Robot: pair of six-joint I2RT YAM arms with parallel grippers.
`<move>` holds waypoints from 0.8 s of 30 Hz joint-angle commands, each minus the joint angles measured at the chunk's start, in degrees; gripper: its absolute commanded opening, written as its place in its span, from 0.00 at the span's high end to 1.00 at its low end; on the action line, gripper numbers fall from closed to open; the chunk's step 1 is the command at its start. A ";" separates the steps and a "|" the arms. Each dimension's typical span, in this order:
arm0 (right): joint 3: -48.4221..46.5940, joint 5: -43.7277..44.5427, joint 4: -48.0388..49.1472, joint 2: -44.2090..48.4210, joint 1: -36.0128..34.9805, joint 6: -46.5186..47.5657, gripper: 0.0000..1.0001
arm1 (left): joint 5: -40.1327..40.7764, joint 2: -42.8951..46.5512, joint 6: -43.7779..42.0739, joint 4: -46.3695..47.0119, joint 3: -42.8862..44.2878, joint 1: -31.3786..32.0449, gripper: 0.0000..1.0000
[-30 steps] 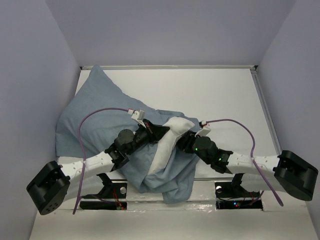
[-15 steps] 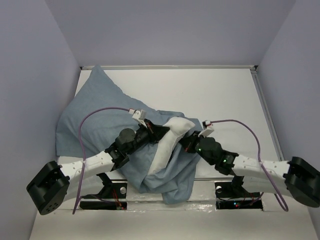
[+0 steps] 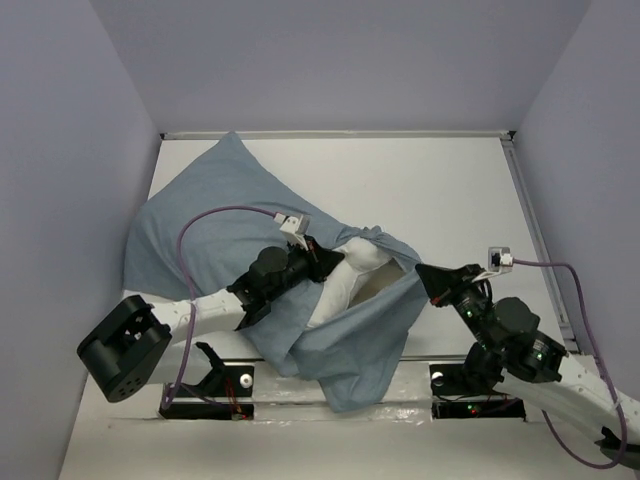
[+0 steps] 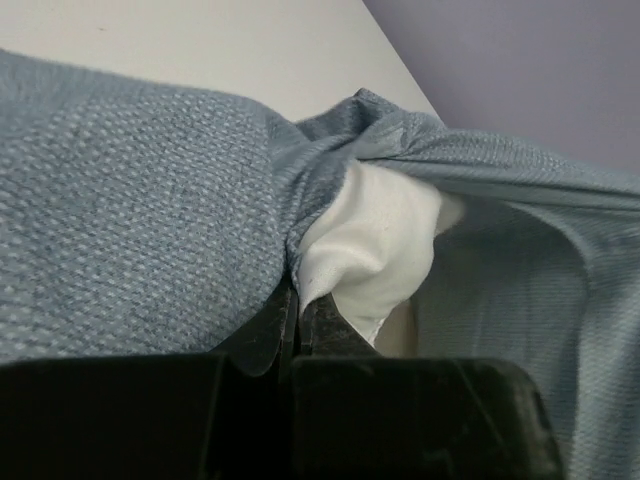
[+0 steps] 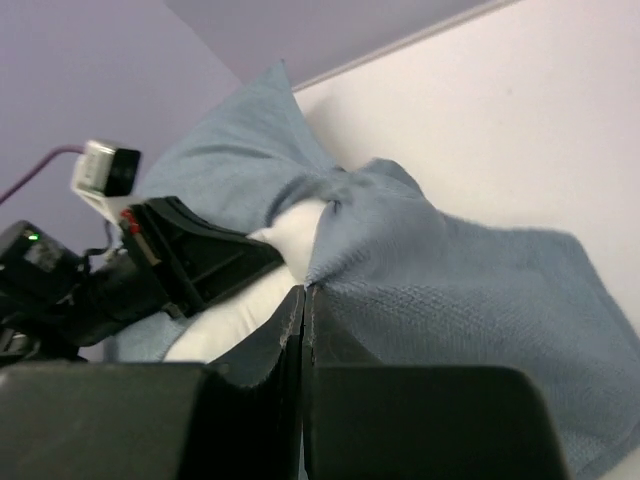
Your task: Put the pillow into the pillowcase
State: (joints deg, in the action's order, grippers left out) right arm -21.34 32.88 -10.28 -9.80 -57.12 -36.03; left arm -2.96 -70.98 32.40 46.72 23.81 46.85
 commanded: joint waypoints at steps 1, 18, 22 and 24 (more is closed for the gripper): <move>-8.88 1.23 9.83 1.20 -0.01 13.16 1.00 | 4.98 -5.65 -2.52 -4.09 -1.50 2.00 1.00; -22.52 -8.56 16.79 -30.28 -0.01 9.66 1.00 | 0.04 -1.41 1.70 0.66 12.05 7.12 0.76; -19.36 -1.16 11.96 -28.52 -0.01 8.17 1.00 | 2.34 10.64 0.56 -8.81 10.73 6.06 0.39; -18.30 -3.08 10.90 -30.18 -0.01 7.38 1.00 | 4.87 16.45 -0.58 -14.97 10.47 6.06 0.30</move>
State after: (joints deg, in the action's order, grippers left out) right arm -41.15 25.39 0.45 -39.27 -57.08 -26.63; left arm -2.15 -64.79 33.39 39.62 34.50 53.47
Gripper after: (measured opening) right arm 0.010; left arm 0.620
